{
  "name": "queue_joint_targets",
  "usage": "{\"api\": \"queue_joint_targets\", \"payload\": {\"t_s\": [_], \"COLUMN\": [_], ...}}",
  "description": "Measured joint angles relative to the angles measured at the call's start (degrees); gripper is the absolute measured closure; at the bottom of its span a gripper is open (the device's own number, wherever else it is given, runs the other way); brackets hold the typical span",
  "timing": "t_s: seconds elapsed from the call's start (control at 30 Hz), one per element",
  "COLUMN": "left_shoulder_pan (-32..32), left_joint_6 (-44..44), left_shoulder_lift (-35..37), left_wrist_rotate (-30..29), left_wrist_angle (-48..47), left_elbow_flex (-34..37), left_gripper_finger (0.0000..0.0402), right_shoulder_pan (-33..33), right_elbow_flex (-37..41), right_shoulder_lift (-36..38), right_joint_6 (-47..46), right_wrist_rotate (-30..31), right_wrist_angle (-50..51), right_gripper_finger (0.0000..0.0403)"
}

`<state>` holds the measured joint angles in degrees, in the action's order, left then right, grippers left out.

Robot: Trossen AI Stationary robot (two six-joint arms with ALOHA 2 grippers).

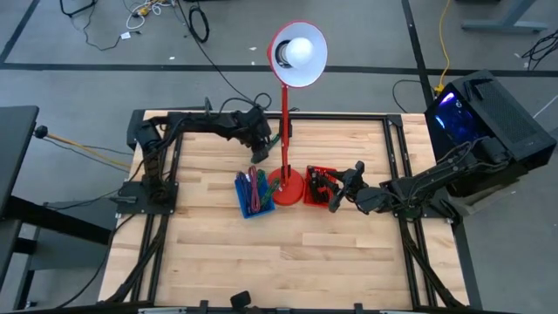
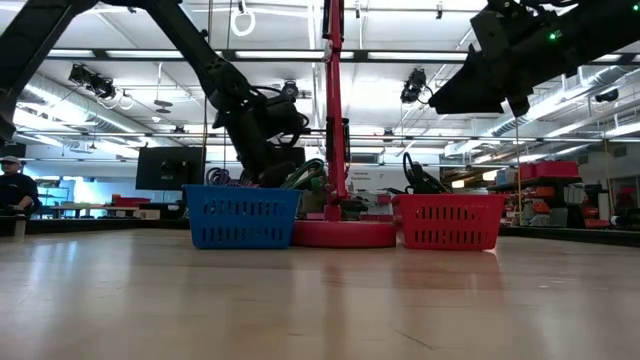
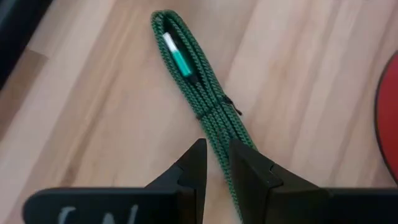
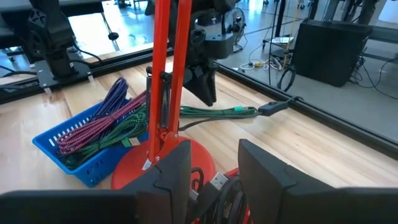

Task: Pick & Place USB Port
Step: Put the green charger cable into the blue bin

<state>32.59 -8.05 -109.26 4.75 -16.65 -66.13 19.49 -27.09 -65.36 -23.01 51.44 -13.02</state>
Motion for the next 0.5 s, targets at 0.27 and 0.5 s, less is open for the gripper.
{"api": "queue_joint_targets", "payload": {"t_s": [0.27, 0.5], "left_shoulder_pan": [-1.11, -1.33], "left_joint_6": [2.11, 4.69], "left_shoulder_lift": [-0.82, -0.86], "left_wrist_rotate": [-0.50, -0.65], "left_wrist_angle": [-0.64, -0.84], "left_elbow_flex": [0.00, 0.00], "left_gripper_finger": [0.0302, 0.0249], "right_shoulder_pan": [-0.02, -0.02], "right_elbow_flex": [0.00, 0.00], "right_shoulder_lift": [0.00, 0.00], "right_joint_6": [0.03, 1.28], "right_wrist_rotate": [-0.24, -1.33], "right_wrist_angle": [-0.66, -1.49], "right_gripper_finger": [0.0271, 0.0271]}}
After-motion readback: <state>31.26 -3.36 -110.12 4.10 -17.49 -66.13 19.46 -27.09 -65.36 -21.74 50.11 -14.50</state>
